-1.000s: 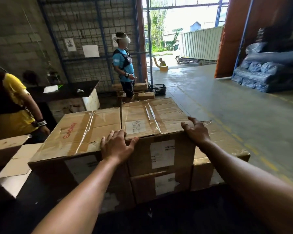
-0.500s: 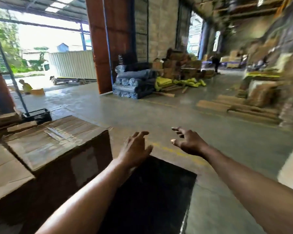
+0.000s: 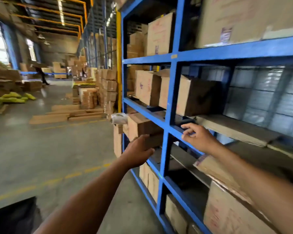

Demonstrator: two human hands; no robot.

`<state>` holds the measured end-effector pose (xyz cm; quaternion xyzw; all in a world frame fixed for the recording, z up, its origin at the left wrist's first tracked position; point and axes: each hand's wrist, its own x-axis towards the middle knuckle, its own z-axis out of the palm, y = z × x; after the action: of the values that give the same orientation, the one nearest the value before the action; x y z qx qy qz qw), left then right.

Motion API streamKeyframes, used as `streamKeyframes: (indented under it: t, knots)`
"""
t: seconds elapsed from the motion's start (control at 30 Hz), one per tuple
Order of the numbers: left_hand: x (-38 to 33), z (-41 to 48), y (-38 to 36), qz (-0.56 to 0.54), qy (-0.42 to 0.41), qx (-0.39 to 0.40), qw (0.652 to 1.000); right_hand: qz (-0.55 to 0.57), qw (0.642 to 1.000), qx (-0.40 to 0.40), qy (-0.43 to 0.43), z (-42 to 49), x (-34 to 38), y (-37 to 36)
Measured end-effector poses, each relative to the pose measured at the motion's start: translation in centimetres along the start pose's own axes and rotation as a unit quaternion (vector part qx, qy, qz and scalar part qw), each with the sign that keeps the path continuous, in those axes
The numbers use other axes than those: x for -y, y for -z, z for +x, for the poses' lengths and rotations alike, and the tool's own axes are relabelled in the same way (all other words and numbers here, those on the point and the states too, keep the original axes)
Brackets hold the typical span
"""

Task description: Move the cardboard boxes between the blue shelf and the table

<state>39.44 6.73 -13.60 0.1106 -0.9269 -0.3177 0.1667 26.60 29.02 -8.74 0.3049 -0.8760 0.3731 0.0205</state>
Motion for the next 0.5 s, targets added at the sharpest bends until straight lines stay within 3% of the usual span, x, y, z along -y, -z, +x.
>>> streamKeyframes:
  t: [0.13, 0.3, 0.5]
  knots:
    - [-11.2, 0.5, -8.9, -0.034, -0.083, 0.054, 0.994, -0.036, 0.992, -0.1, -0.069, -9.6, -7.5, 10.1]
    - [-22.4, 0.0, -16.4, -0.062, -0.165, 0.111, 0.978, -0.061, 0.972, -0.167, -0.153, -19.0, -12.9, 19.7]
    - [-32.0, 1.9, -22.7, -0.084, -0.231, 0.17, 0.954, -0.075, 0.894, -0.372, -0.236, -24.0, -19.2, 27.4]
